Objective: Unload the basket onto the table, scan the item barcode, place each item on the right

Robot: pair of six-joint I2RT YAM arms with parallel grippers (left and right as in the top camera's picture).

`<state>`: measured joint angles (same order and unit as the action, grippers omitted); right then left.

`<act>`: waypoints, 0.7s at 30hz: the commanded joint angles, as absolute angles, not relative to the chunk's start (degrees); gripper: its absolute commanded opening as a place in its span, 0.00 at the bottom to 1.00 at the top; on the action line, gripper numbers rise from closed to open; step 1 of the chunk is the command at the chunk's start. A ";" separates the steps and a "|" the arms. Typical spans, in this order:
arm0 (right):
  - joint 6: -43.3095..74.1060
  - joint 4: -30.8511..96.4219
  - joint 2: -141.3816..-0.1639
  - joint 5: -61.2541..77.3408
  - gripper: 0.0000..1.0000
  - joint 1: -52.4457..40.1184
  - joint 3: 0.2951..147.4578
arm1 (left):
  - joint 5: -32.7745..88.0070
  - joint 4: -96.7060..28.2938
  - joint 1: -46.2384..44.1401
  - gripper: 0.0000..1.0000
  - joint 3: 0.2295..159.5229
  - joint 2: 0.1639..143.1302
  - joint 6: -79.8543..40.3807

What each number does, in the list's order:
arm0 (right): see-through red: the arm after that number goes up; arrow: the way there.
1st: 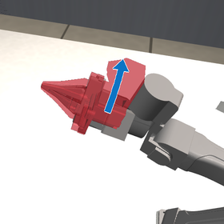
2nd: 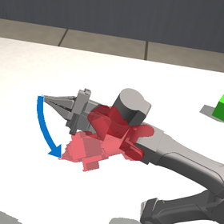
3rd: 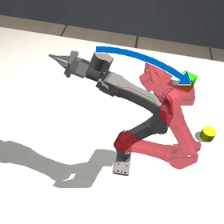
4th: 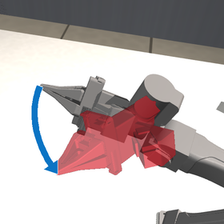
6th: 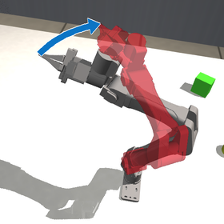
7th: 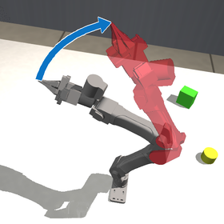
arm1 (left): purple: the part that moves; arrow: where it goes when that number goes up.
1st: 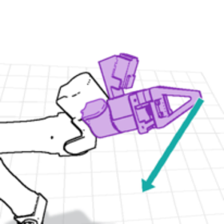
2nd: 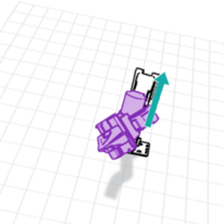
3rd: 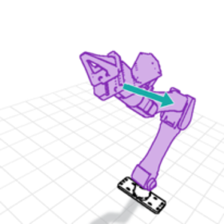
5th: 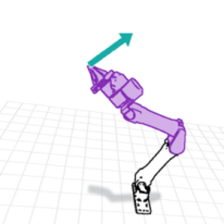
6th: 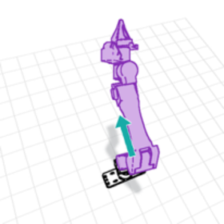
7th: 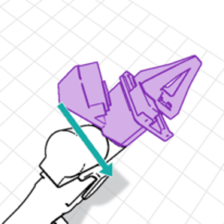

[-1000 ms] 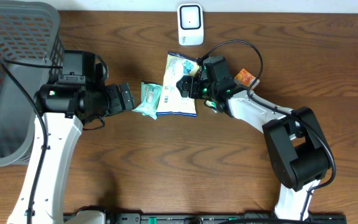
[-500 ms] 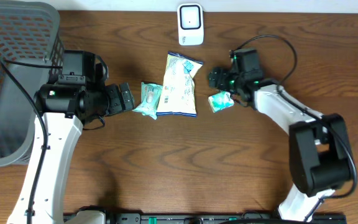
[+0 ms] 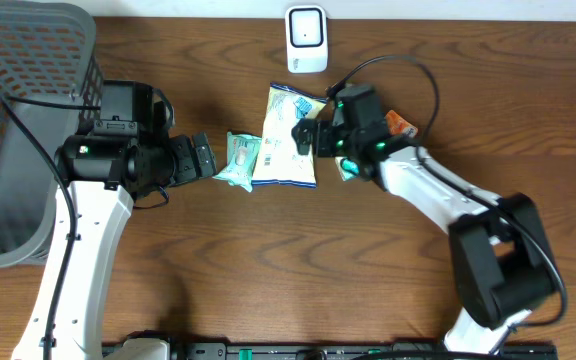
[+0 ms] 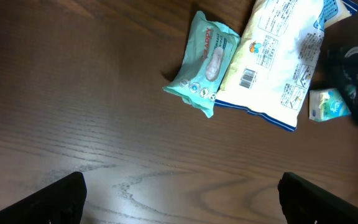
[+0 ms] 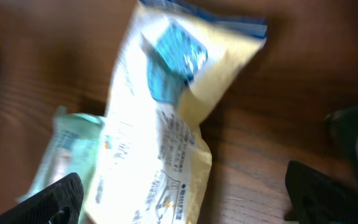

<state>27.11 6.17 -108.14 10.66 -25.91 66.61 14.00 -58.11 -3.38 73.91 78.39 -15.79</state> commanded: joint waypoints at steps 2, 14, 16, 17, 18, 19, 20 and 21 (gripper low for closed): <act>28.73 2.63 -113.80 10.15 0.99 -27.24 66.41 | 13.63 -58.22 -3.07 0.98 74.11 78.43 -15.25; 30.20 -4.71 -119.94 18.81 0.44 -29.41 66.41 | 13.63 -58.22 -3.07 0.98 74.11 78.43 -15.25; 30.20 -4.99 -119.77 19.46 0.24 -29.19 66.43 | 13.63 -58.22 -3.07 0.98 74.11 78.43 -15.25; 30.17 -5.54 -119.52 21.15 0.13 -28.77 66.43 | 13.63 -58.22 -3.07 0.98 74.11 78.43 -15.25; 30.17 -6.09 -119.09 23.03 0.03 -28.29 66.43 | 13.63 -58.22 -3.07 0.98 74.11 78.43 -15.25; 30.17 -6.28 -118.80 23.86 0.01 -28.01 66.43 | 13.63 -58.22 -3.07 0.98 74.11 78.43 -15.25; 30.15 -6.92 -116.92 26.61 0.01 -26.68 66.43 | 13.63 -58.22 -3.07 0.98 74.11 78.43 -15.25; 30.15 -6.90 -116.31 26.76 0.01 -26.28 66.43 | 13.63 -58.22 -3.07 0.98 74.11 78.43 -15.25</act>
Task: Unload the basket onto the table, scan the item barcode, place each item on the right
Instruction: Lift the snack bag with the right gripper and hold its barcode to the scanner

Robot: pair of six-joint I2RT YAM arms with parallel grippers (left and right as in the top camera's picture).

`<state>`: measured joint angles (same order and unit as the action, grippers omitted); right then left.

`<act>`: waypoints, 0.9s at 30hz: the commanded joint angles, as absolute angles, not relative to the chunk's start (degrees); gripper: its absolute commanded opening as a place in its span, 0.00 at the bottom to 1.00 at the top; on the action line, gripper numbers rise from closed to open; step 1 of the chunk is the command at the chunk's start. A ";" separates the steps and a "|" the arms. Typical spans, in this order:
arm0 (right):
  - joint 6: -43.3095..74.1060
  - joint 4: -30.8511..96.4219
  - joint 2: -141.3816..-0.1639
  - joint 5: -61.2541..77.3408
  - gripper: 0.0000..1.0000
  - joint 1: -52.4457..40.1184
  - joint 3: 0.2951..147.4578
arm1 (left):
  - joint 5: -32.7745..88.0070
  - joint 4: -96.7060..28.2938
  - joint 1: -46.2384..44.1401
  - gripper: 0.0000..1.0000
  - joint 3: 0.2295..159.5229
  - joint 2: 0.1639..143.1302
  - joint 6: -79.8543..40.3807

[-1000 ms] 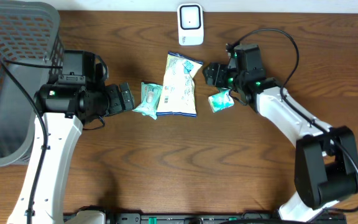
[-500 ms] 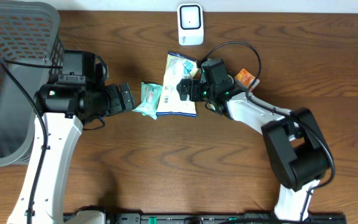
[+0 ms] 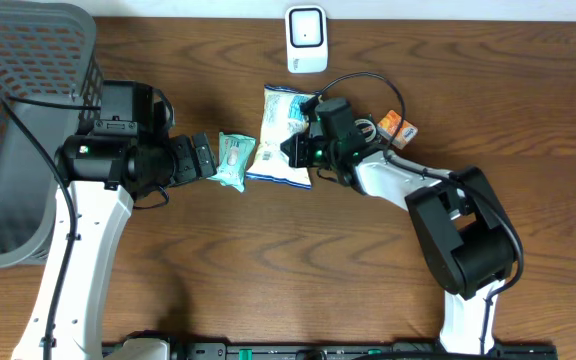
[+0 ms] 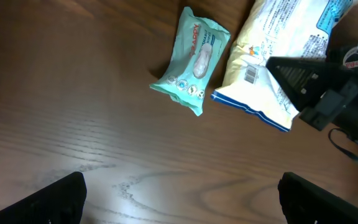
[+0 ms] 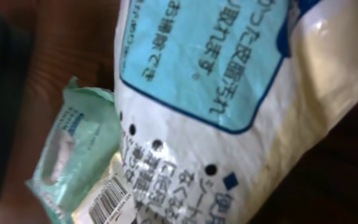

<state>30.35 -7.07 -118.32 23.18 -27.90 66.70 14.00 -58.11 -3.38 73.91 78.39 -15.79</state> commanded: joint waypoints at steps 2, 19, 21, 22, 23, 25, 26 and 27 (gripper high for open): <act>28.10 -6.83 -112.44 27.57 0.01 -24.64 66.43 | 13.63 -58.22 -3.07 0.98 74.11 78.43 -15.25; 24.34 -15.27 -97.76 43.09 0.01 -23.44 66.43 | 13.63 -58.22 -3.07 0.98 74.11 78.43 -15.25; 24.82 -15.40 -97.36 44.21 0.01 -23.44 66.43 | 13.63 -58.22 -3.07 0.98 74.11 78.43 -15.25; 24.80 -15.79 -97.36 45.71 0.01 -23.44 66.43 | 13.63 -58.22 -3.07 0.98 74.11 78.43 -15.25; 24.77 -15.88 -97.38 46.26 0.01 -23.44 66.43 | 13.63 -58.24 -3.07 0.98 74.11 78.43 -15.25; 22.33 -15.88 -97.38 48.49 0.01 -23.33 66.43 | 13.63 -58.22 -3.07 0.98 74.11 78.43 -15.25; 19.79 -15.88 -97.38 50.13 0.01 -23.27 66.43 | 13.63 -58.22 -3.07 0.98 74.11 78.43 -15.25; 18.50 -15.88 -97.38 50.63 0.01 -23.24 66.43 | 13.63 -58.22 -3.07 0.98 74.11 78.43 -15.25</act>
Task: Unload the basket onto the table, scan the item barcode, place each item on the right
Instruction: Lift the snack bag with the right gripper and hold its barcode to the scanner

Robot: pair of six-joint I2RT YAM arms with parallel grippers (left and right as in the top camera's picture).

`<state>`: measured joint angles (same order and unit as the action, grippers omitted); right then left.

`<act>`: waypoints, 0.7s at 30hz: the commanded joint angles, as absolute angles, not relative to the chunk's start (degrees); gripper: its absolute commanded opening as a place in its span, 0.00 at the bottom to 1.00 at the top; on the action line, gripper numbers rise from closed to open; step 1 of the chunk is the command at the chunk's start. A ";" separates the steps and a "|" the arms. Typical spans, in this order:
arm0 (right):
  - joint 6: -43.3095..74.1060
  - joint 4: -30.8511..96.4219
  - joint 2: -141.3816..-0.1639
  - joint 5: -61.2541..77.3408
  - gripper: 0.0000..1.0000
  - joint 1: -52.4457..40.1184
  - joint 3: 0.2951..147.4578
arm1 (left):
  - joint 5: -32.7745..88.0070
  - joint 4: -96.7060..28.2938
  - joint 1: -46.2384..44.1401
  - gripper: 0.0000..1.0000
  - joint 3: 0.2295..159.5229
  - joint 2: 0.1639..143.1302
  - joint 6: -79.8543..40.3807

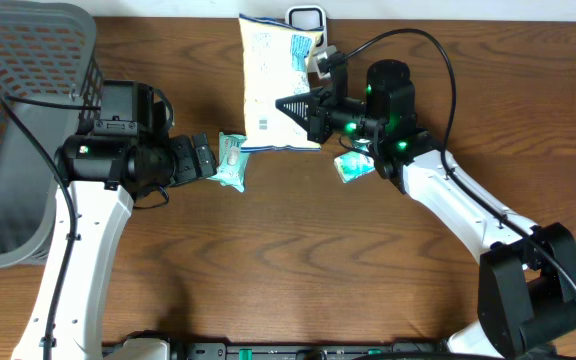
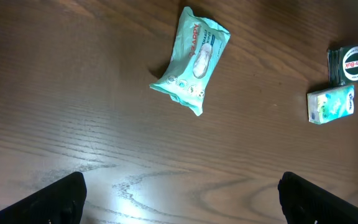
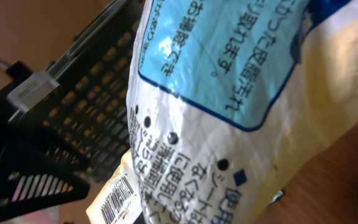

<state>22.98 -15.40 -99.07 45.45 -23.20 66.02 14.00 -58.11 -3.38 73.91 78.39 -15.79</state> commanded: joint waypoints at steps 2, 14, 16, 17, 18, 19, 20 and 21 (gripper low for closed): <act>15.31 -15.86 -97.38 51.13 0.01 -23.18 66.43 | 13.63 -58.22 -3.07 0.98 74.11 78.43 -15.25; 7.42 -19.92 -97.38 52.18 0.01 -22.96 66.43 | 13.63 -58.22 -3.07 0.97 74.11 78.43 -15.25; 6.55 -19.99 -97.38 51.81 0.01 -22.96 66.43 | 13.63 -58.22 -3.07 0.98 74.11 78.43 -15.25; 6.57 -19.99 -97.38 51.66 0.01 -22.94 66.43 | 13.63 -58.22 -3.07 0.98 74.11 78.43 -15.25; 6.57 -19.99 -97.38 51.51 0.01 -22.92 66.43 | 13.63 -58.22 -3.07 0.98 74.11 78.43 -15.25; 6.57 -19.97 -97.38 51.35 0.01 -22.92 66.43 | 13.63 -58.24 -3.07 0.98 74.11 78.43 -15.25; 6.57 -19.94 -97.38 51.35 0.01 -22.92 66.43 | 13.63 -58.22 -3.07 0.98 74.11 78.43 -15.25; 6.57 -19.94 -97.38 51.35 0.01 -22.92 66.43 | 13.63 -58.22 -3.07 0.98 74.11 78.43 -15.25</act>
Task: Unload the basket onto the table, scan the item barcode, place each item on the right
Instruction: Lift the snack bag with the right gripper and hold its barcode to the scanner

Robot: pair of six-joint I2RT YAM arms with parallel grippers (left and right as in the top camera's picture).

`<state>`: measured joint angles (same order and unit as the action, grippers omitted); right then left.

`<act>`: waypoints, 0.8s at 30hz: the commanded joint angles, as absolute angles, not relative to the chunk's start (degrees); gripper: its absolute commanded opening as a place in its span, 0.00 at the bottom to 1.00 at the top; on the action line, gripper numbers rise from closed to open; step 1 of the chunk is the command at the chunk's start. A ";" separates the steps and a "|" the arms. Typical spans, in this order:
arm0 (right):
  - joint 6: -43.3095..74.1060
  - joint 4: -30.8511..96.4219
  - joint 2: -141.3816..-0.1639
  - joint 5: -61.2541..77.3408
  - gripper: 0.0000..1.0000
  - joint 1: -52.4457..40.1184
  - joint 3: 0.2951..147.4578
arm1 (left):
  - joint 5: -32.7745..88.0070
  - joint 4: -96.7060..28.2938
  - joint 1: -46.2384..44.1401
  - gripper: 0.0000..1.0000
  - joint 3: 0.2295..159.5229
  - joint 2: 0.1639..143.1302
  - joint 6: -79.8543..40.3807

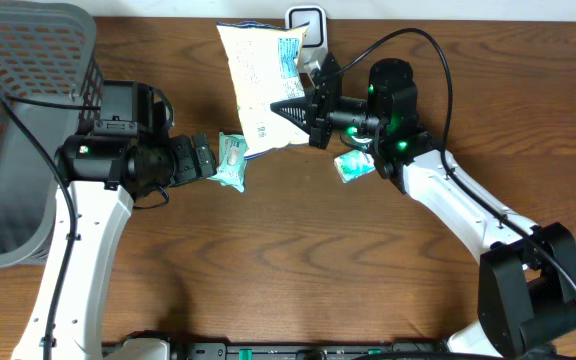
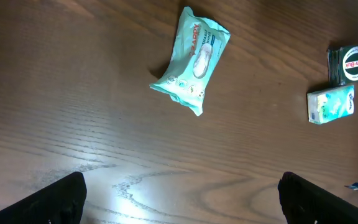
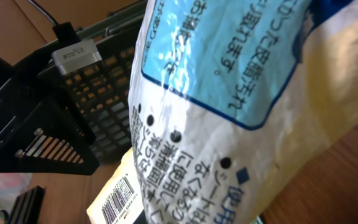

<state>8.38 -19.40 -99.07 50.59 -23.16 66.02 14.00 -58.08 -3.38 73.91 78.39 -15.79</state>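
Observation:
My right gripper (image 1: 303, 115) is shut on a cream and blue snack bag (image 1: 256, 85), held above the table in front of the white scanner (image 1: 309, 20). In the right wrist view the bag (image 3: 229, 112) fills the frame, its barcode (image 3: 118, 200) at the lower left. My left gripper (image 1: 200, 158) stands open over bare wood, just left of a teal wipes pack (image 1: 231, 163). That wipes pack (image 2: 192, 59) shows in the left wrist view too.
A dark mesh basket (image 1: 18, 120) stands at the far left. A small teal box (image 1: 351, 166) lies under the right arm, seen also as the teal box (image 2: 330, 104) beside a dark round-labelled item (image 2: 351, 63). An orange packet is hidden.
The right gripper has tilted and shifted the bag a little to the left, its top now nearer the back edge. The left arm has not moved.
The snack bag lay on the table beside the wipes pack with the right gripper close to it. Then the right gripper was at the bag's edge. Then the bag was lifted clear near the scanner, and now it hangs slightly further left.

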 commanded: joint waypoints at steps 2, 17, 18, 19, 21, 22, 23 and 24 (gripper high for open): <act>6.57 -19.92 -97.38 51.35 0.01 -22.92 66.43 | 13.63 -58.22 -3.07 0.98 74.11 78.43 -15.25; 6.57 -15.59 -97.38 48.36 0.01 -22.92 66.41 | 13.63 -58.13 -3.07 0.98 74.11 78.43 -15.25; 6.57 -15.09 -97.38 47.51 0.01 -22.92 66.41 | 13.63 -58.13 -3.07 0.97 74.11 78.43 -15.25; 6.57 -14.33 -97.38 46.54 0.01 -22.92 66.41 | 13.63 -58.15 -3.07 0.98 74.11 78.43 -15.25; 6.57 -13.89 -97.38 46.39 0.01 -22.92 66.41 | 13.63 -58.15 -3.07 0.98 74.11 78.43 -15.25; 6.57 -13.89 -97.38 46.39 0.01 -22.92 66.41 | 13.63 -58.13 -3.07 0.98 74.11 78.43 -15.25; 6.57 -13.89 -97.41 46.39 0.01 -22.92 66.41 | 13.63 -58.15 -3.07 0.98 74.11 78.43 -15.25; 6.57 -13.89 -97.38 46.39 0.01 -22.92 66.41 | 13.63 -58.19 -3.07 0.98 74.11 78.43 -15.25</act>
<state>7.14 -13.69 -99.07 46.81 -23.16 66.00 14.00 -58.08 -3.38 73.91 78.39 -15.79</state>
